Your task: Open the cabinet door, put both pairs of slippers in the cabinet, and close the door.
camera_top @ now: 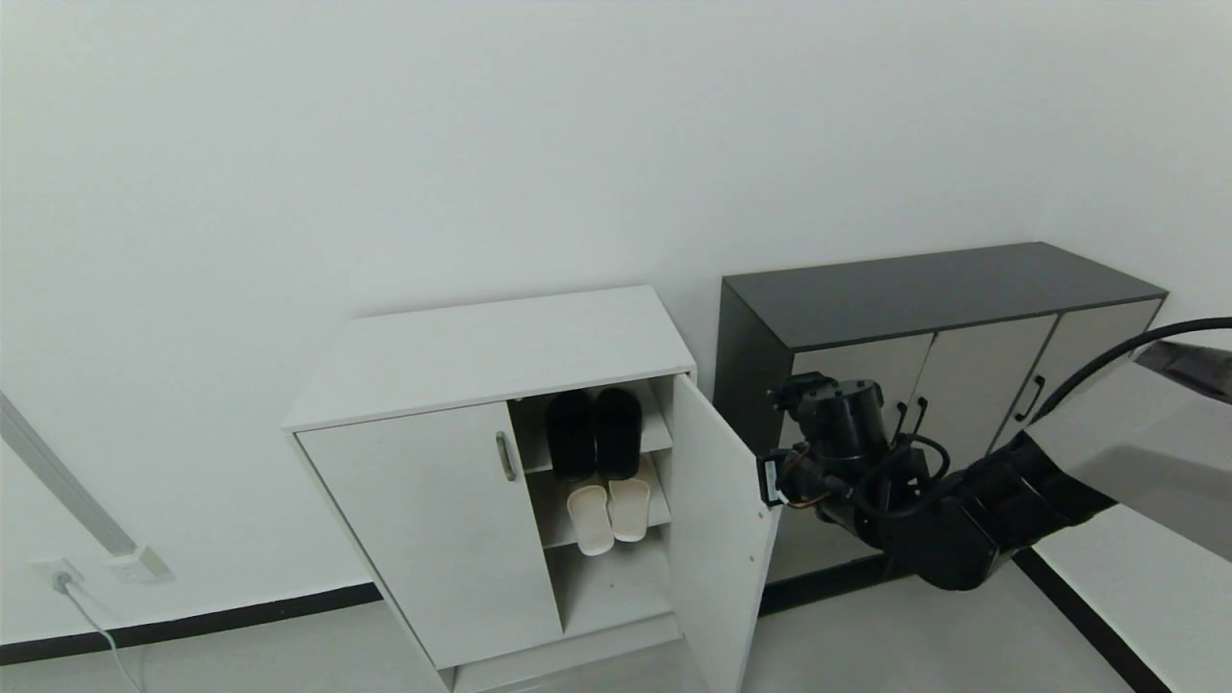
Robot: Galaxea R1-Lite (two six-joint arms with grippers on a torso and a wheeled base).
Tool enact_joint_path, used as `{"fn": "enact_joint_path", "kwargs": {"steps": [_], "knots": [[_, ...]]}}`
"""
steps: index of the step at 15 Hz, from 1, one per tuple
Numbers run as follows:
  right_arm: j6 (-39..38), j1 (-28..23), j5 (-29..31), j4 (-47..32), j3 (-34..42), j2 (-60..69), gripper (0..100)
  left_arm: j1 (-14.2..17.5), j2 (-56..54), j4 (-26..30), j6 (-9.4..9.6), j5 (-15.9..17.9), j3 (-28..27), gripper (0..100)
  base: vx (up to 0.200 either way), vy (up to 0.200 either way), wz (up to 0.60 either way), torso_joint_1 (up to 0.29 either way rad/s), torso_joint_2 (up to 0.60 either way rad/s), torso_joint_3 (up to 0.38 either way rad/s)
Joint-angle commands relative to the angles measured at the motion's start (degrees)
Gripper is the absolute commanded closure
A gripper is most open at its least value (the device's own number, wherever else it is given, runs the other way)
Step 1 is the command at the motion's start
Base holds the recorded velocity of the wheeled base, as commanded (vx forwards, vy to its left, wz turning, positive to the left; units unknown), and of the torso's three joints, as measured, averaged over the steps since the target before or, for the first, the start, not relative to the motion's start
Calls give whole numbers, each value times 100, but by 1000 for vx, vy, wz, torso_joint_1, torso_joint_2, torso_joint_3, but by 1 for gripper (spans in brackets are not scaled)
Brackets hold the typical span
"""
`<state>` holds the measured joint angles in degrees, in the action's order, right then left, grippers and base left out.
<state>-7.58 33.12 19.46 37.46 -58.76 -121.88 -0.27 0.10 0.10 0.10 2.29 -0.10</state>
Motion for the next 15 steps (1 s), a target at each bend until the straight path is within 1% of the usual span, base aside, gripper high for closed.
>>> {"fn": "enact_joint_path", "kwargs": {"steps": [1, 4, 6, 7, 14, 15], "knots": [[-24, 353, -3, 16, 321, 516, 100, 0, -1, -10, -1, -1, 1, 100, 0, 0, 0, 0, 0, 0], [108, 485, -47, 552, 690, 595, 100, 0, -1, -1, -1, -1, 1, 100, 0, 0, 0, 0, 0, 0], [301, 485, -346, 1097, 963, 578, 100, 0, -1, -1, -1, -1, 1, 100, 0, 0, 0, 0, 0, 0], [407, 485, -355, 1220, 1051, 551, 100, 0, -1, -1, -1, -1, 1, 100, 0, 0, 0, 0, 0, 0], [477, 537, -355, 1316, 1086, 543, 100, 0, -1, -1, 8, -1, 1, 100, 0, 0, 0, 0, 0, 0], [477, 573, -355, 1316, 1103, 551, 100, 0, -1, -1, 8, -1, 1, 100, 0, 0, 600, -2, 2, -2]]}}
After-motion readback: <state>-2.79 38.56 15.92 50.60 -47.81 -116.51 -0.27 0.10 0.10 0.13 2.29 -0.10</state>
